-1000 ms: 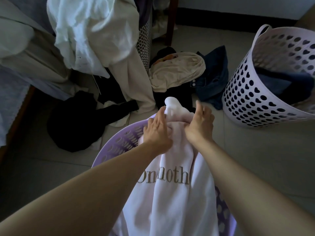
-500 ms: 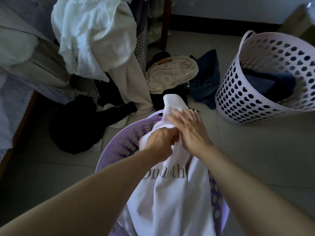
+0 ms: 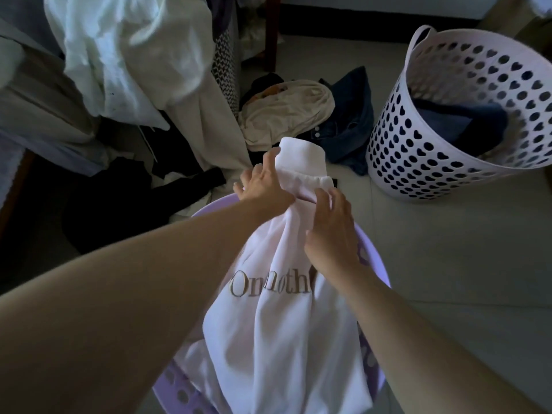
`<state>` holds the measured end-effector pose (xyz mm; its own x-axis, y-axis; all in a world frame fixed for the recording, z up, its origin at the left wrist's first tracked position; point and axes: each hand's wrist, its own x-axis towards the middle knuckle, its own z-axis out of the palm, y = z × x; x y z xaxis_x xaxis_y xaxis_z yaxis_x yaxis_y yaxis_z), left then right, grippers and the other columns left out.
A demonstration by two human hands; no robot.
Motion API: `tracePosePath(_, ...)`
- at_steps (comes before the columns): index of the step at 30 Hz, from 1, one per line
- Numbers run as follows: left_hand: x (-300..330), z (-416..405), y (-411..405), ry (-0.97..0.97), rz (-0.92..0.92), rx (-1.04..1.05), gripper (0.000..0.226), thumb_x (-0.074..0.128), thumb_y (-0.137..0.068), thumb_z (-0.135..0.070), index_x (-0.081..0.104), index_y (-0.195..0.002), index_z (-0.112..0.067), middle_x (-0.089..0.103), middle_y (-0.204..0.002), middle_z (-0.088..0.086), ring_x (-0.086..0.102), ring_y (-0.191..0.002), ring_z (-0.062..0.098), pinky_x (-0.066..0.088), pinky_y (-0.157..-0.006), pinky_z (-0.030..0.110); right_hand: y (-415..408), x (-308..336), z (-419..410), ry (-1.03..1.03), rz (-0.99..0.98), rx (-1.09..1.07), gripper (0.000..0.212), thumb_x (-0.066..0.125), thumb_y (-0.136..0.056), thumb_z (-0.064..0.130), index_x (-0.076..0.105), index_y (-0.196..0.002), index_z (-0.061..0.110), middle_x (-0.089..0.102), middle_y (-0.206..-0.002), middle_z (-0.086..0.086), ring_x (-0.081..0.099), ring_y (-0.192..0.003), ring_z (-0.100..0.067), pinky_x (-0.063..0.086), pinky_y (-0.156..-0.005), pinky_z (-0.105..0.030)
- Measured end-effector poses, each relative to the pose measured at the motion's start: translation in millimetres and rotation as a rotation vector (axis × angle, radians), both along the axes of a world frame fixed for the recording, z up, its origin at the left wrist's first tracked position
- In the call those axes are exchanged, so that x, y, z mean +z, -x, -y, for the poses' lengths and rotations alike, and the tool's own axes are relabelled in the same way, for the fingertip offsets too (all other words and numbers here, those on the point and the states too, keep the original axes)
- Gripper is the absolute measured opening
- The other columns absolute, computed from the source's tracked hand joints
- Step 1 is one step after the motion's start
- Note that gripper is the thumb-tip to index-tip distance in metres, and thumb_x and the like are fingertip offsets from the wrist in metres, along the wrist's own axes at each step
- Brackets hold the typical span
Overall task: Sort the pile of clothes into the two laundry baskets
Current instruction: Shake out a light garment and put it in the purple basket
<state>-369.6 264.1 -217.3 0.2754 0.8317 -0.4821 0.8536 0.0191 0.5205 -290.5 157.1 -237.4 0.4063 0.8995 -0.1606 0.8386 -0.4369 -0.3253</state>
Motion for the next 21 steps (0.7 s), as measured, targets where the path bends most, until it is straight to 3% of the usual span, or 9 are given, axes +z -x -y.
tracePosePath(4, -7.2, -6.3, -13.2, 0.137, 0.117, 0.146, 0.057, 0.053, -0.085, -0.01, 0.046, -0.131, -0.044, 0.039, -0.138, 0.003, 0.039, -0.128, 0.029, 0.036, -0.108, 0.039, -3.6, -0.2, 1.4, -0.022, -0.045, -0.026, 0.06, 0.05, -0.089, 0.008, 0.025, -0.143, 0.008, 0.023, -0.149, -0.014, 0.026, -0.135, -0.03, 0.033, -0.108, -0.037)
tracePosePath(7, -5.5, 1.3, -11.5, 0.054, 0.242, 0.21, 0.035, 0.058, -0.079, -0.005, 0.067, -0.101, -0.031, 0.062, -0.116, 0.002, 0.059, -0.11, 0.025, 0.047, -0.099, 0.038, -2.6, 2.6, 4.0, -0.091, -0.094, -0.064, 0.061, 0.05, -0.084, 0.003, 0.029, -0.141, 0.006, 0.027, -0.146, -0.014, 0.032, -0.131, -0.03, 0.034, -0.107, -0.035)
tracePosePath(10, -1.1, 22.0, 5.1, -0.03, 0.188, 0.026, 0.013, 0.063, -0.079, -0.01, 0.06, -0.087, -0.02, 0.062, -0.085, 0.001, 0.062, -0.091, 0.025, 0.043, -0.069, 0.027, 4.3, 10.3, 9.9, -0.226, -0.161, -0.15, 0.065, 0.051, -0.08, 0.016, 0.031, -0.142, 0.005, 0.036, -0.14, -0.015, 0.037, -0.126, -0.03, 0.035, -0.105, -0.036)
tracePosePath(12, -2.5, 39.8, 24.5, -0.068, 0.136, -0.128, 0.019, 0.06, -0.081, -0.01, 0.051, -0.095, -0.019, 0.057, -0.081, -0.002, 0.061, -0.09, 0.028, 0.038, -0.067, 0.029, 10.8, 19.7, 20.6, -0.318, -0.154, -0.181, 0.071, 0.045, -0.08, 0.035, 0.032, -0.144, 0.008, 0.037, -0.142, -0.018, 0.039, -0.126, -0.031, 0.038, -0.104, -0.041)
tracePosePath(14, -2.1, 57.3, 45.4, -0.062, 0.039, -0.291, 0.036, 0.053, -0.083, -0.011, 0.055, -0.113, -0.028, 0.064, -0.093, -0.003, 0.061, -0.099, 0.027, 0.047, -0.078, 0.033, 18.4, 21.7, 40.6, -0.325, -0.089, -0.11, 0.068, 0.051, -0.079, 0.037, 0.042, -0.141, 0.012, 0.038, -0.146, -0.017, 0.04, -0.129, -0.034, 0.04, -0.102, -0.044)
tracePosePath(16, 0.7, 72.6, 64.0, -0.077, -0.102, -0.516, 0.046, 0.05, -0.086, -0.01, 0.057, -0.123, -0.038, 0.062, -0.113, -0.005, 0.057, -0.109, 0.023, 0.043, -0.089, 0.033, 29.0, 12.7, 64.3, -0.254, 0.009, 0.024, 0.066, 0.065, -0.071, 0.025, 0.049, -0.135, 0.017, 0.039, -0.148, -0.013, 0.036, -0.132, -0.034, 0.036, -0.104, -0.046)
tracePosePath(18, 1.1, 90.0, 80.3, -0.141, -0.194, -0.742, 0.049, 0.05, -0.09, -0.012, 0.052, -0.131, -0.038, 0.054, -0.119, -0.004, 0.05, -0.115, 0.02, 0.035, -0.091, 0.031, 43.4, 1.3, 89.0, -0.142, 0.006, 0.136, 0.065, 0.056, -0.063, 0.013, 0.051, -0.128, 0.02, 0.039, -0.148, -0.01, 0.029, -0.134, -0.031, 0.028, -0.105, -0.047)
tracePosePath(20, -5.2, 109.1, 95.4, -0.158, -0.272, -0.847, 0.051, 0.055, -0.09, -0.022, 0.045, -0.137, -0.037, 0.043, -0.129, 0.0, 0.04, -0.123, 0.022, 0.031, -0.099, 0.035, 58.0, -8.0, 111.3, 0.147, -0.078, 0.226, 0.074, 0.056, -0.068, 0.014, 0.04, -0.139, 0.025, 0.021, -0.157, -0.006, 0.015, -0.144, -0.032, 0.02, -0.113, -0.05)
tracePosePath(21, -10.8, 119.6, 103.4, -0.146, -0.328, -0.876, 0.056, 0.059, -0.088, -0.03, 0.04, -0.14, -0.037, 0.032, -0.142, 0.002, 0.03, -0.132, 0.024, 0.027, -0.105, 0.04, 63.1, -12.9, 120.5, 0.308, -0.12, 0.268, 0.08, 0.059, -0.074, 0.02, 0.025, -0.147, 0.03, 0.004, -0.16, -0.002, 0.002, -0.147, -0.032, 0.012, -0.116, -0.053)
